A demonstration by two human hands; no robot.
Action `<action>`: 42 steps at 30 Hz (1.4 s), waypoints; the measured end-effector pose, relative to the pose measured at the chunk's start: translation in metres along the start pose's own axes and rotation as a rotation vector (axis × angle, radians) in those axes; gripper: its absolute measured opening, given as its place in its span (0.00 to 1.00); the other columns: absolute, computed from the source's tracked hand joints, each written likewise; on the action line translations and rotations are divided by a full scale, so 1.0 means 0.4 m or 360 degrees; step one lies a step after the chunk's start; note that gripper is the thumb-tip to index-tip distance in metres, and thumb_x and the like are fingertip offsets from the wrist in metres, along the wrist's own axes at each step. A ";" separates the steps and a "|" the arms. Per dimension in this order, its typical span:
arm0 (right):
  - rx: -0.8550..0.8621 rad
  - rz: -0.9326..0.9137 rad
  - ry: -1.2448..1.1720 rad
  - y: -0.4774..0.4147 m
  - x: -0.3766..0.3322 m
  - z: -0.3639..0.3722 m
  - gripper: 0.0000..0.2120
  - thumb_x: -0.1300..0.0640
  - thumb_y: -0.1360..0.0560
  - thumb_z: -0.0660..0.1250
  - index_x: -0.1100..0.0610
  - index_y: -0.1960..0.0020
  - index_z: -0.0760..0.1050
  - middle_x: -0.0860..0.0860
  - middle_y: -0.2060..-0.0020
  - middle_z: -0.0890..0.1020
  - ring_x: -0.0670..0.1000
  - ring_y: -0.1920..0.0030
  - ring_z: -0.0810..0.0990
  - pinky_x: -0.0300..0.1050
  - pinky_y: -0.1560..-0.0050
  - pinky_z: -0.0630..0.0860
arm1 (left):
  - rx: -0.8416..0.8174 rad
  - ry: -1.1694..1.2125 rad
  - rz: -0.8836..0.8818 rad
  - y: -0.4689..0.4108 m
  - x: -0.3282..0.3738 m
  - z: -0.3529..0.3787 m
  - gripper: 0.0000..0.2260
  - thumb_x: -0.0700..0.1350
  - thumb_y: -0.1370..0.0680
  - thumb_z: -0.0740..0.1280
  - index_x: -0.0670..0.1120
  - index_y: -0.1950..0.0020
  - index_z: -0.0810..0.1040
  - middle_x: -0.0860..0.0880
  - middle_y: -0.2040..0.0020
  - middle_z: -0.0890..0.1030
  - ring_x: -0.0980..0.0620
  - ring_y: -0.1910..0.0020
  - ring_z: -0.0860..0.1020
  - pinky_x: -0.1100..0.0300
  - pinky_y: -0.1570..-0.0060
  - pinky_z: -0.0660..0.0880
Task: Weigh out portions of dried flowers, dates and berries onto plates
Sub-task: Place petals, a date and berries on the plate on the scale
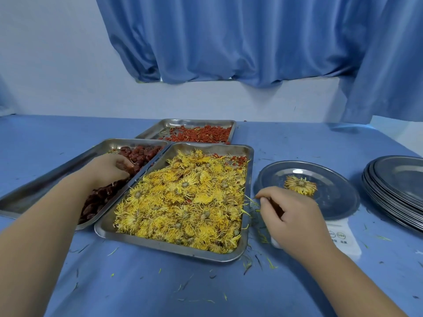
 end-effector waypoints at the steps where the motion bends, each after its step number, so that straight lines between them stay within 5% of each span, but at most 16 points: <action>1: 0.0011 0.0010 -0.0012 -0.001 0.002 -0.002 0.07 0.56 0.27 0.61 0.50 0.58 0.78 0.41 0.71 0.77 0.44 0.68 0.76 0.44 0.70 0.74 | 0.0008 0.0029 0.0003 0.002 0.000 -0.005 0.07 0.42 0.25 0.71 0.53 0.52 0.80 0.50 0.48 0.82 0.51 0.51 0.78 0.55 0.45 0.70; 7: 0.0119 0.0121 -0.0106 -0.011 0.027 -0.014 0.07 0.60 0.26 0.65 0.51 0.57 0.80 0.44 0.72 0.78 0.45 0.69 0.76 0.48 0.70 0.75 | 0.0245 0.0119 0.0120 0.029 0.052 -0.034 0.03 0.50 0.22 0.67 0.56 0.49 0.78 0.53 0.48 0.79 0.54 0.51 0.75 0.54 0.48 0.68; 12: 0.0239 0.0457 -0.0488 -0.017 0.070 -0.037 0.09 0.60 0.26 0.64 0.48 0.58 0.79 0.48 0.72 0.77 0.45 0.71 0.74 0.35 0.71 0.69 | 0.0292 0.0266 0.0410 0.092 0.217 -0.029 0.04 0.53 0.21 0.64 0.61 0.52 0.79 0.66 0.53 0.78 0.66 0.55 0.74 0.66 0.59 0.67; 16: 0.0446 0.0791 -0.0890 -0.017 0.109 -0.068 0.12 0.61 0.25 0.63 0.48 0.61 0.79 0.53 0.71 0.77 0.47 0.71 0.71 0.34 0.70 0.68 | 0.0123 0.0324 0.0679 0.152 0.393 0.001 0.05 0.54 0.21 0.64 0.61 0.50 0.79 0.56 0.60 0.82 0.58 0.64 0.78 0.63 0.66 0.72; 19: 0.0618 0.1057 -0.1107 -0.015 0.134 -0.092 0.12 0.62 0.25 0.63 0.50 0.62 0.80 0.47 0.75 0.75 0.46 0.73 0.70 0.35 0.72 0.68 | 0.0004 0.0291 0.0914 0.187 0.527 0.035 0.04 0.54 0.22 0.64 0.61 0.51 0.79 0.61 0.61 0.81 0.62 0.68 0.76 0.70 0.68 0.70; 22: 0.0771 0.1226 -0.1313 -0.015 0.152 -0.118 0.10 0.61 0.25 0.64 0.51 0.61 0.80 0.47 0.74 0.74 0.45 0.73 0.71 0.38 0.71 0.68 | 0.0000 0.0215 0.1083 0.196 0.646 0.097 0.04 0.51 0.22 0.66 0.57 0.50 0.80 0.60 0.59 0.81 0.63 0.60 0.77 0.70 0.63 0.69; 26: 0.0859 0.1242 -0.1452 -0.016 0.167 -0.155 0.10 0.62 0.25 0.63 0.52 0.61 0.80 0.49 0.76 0.72 0.46 0.75 0.69 0.37 0.74 0.66 | -0.0080 -0.0030 0.1186 0.196 0.749 0.195 0.07 0.47 0.24 0.66 0.53 0.47 0.80 0.55 0.53 0.79 0.56 0.54 0.76 0.55 0.52 0.75; 31: 0.0672 0.1209 -0.1382 -0.047 0.187 -0.177 0.11 0.63 0.26 0.63 0.52 0.61 0.80 0.48 0.78 0.72 0.46 0.76 0.68 0.37 0.76 0.65 | -0.0098 -0.0207 0.1257 0.191 0.774 0.260 0.07 0.47 0.23 0.66 0.53 0.46 0.78 0.55 0.50 0.74 0.54 0.50 0.74 0.52 0.48 0.75; 37: 0.0353 0.1064 -0.1271 -0.152 0.187 -0.168 0.10 0.62 0.26 0.63 0.53 0.61 0.80 0.47 0.79 0.72 0.46 0.77 0.68 0.35 0.78 0.65 | -0.0272 -0.0115 0.1284 0.170 0.744 0.264 0.12 0.53 0.24 0.69 0.54 0.41 0.78 0.56 0.48 0.75 0.58 0.52 0.72 0.61 0.51 0.70; 42: -0.0038 0.0996 -0.1253 -0.247 0.200 -0.124 0.10 0.60 0.26 0.64 0.53 0.62 0.81 0.49 0.76 0.76 0.48 0.76 0.70 0.39 0.77 0.66 | -0.0084 -0.0042 0.1158 0.085 0.685 0.179 0.11 0.50 0.23 0.68 0.51 0.42 0.79 0.52 0.46 0.78 0.55 0.49 0.75 0.60 0.48 0.71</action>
Point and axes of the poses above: each hand's wrist, its own y-axis away from the middle knuckle, its own z-axis out of the palm, x = y × z, the point moved 4 cm from there along -y, towards the middle knuckle
